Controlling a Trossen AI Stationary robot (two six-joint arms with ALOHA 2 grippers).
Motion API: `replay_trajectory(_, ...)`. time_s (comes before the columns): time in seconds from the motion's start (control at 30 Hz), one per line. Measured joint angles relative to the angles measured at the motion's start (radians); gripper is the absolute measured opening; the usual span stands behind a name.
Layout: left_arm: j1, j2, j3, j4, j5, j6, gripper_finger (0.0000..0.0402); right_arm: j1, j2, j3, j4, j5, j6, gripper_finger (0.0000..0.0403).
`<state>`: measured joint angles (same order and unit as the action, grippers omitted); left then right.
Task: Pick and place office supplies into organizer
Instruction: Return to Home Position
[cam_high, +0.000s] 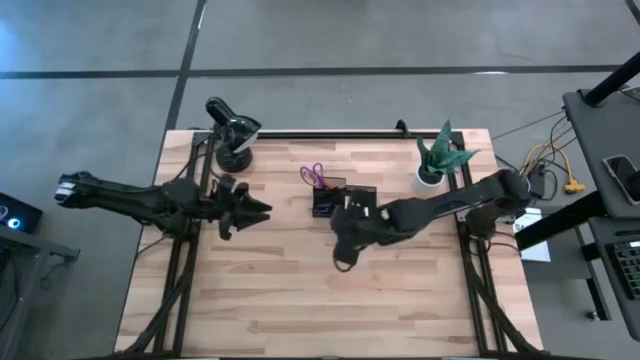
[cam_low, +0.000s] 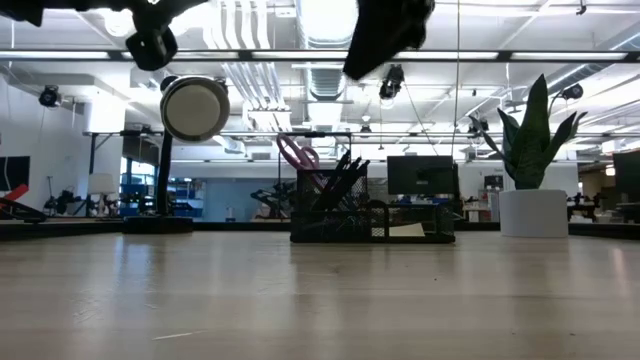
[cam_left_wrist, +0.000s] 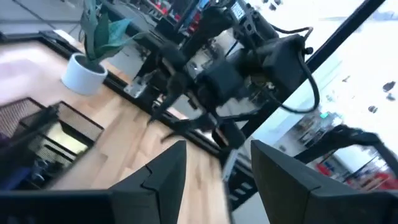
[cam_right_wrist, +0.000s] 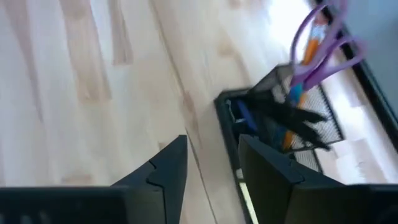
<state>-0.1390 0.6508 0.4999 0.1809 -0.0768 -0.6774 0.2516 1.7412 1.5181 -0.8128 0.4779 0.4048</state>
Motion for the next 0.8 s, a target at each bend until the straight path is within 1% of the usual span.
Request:
replay_trajectory(0.1, 0.000, -0.028, -0.004, -0.014, 0.033, -0.068, 0.0162, -0.001, -0.057, 0.000, -0.001, 0.025, -0.001, 0.0132)
replay_trajectory(0.17, 0.000, -0.038, -0.010, -0.013, 0.085, -0.073, 0.0162, -0.003, -0.090, 0.000, 0.009, 0.020, 0.006, 0.0129)
replay_trajectory(0.23, 0.000, -0.046, -0.013, -0.014, 0.150, -0.076, 0.0162, 0.000, -0.126, 0.001, 0.025, 0.019, 0.070, 0.0127)
replay_trajectory(0.27, 0.000, -0.046, -0.013, -0.008, 0.213, -0.076, 0.0162, 0.002, -0.141, 0.001, 0.045, 0.019, 0.106, 0.0127)
replay_trajectory(0.33, 0.000, -0.053, -0.013, -0.001, 0.386, -0.069, 0.0162, 0.004, -0.167, 0.003, 0.077, 0.018, 0.156, 0.0125)
replay_trajectory(0.4, -0.002, -0.050, -0.010, 0.048, 0.526, -0.074, 0.0162, 0.004, -0.188, 0.003, 0.100, 0.019, 0.193, 0.0125)
replay_trajectory(0.47, 0.000, -0.057, -0.011, 0.083, 0.631, -0.074, 0.0162, 0.003, -0.204, 0.003, 0.125, 0.019, 0.194, 0.0126)
replay_trajectory(0.53, 0.000, -0.058, -0.013, 0.126, 0.709, -0.072, 0.0162, 0.002, -0.220, 0.003, 0.161, 0.019, 0.199, 0.0128)
replay_trajectory(0.63, -0.001, -0.058, -0.013, 0.153, 0.741, -0.075, 0.0162, -0.002, -0.230, 0.016, 0.218, 0.018, 0.298, 0.0130)
replay_trajectory(0.73, -0.004, -0.058, -0.015, 0.151, 0.764, -0.077, 0.0162, 0.004, -0.231, 0.018, 0.275, 0.014, 0.289, 0.0128)
replay_trajectory(0.8, -0.014, -0.062, -0.015, 0.151, 0.778, -0.098, 0.0162, 0.010, -0.226, 0.017, 0.281, -0.035, 0.328, 0.0125)
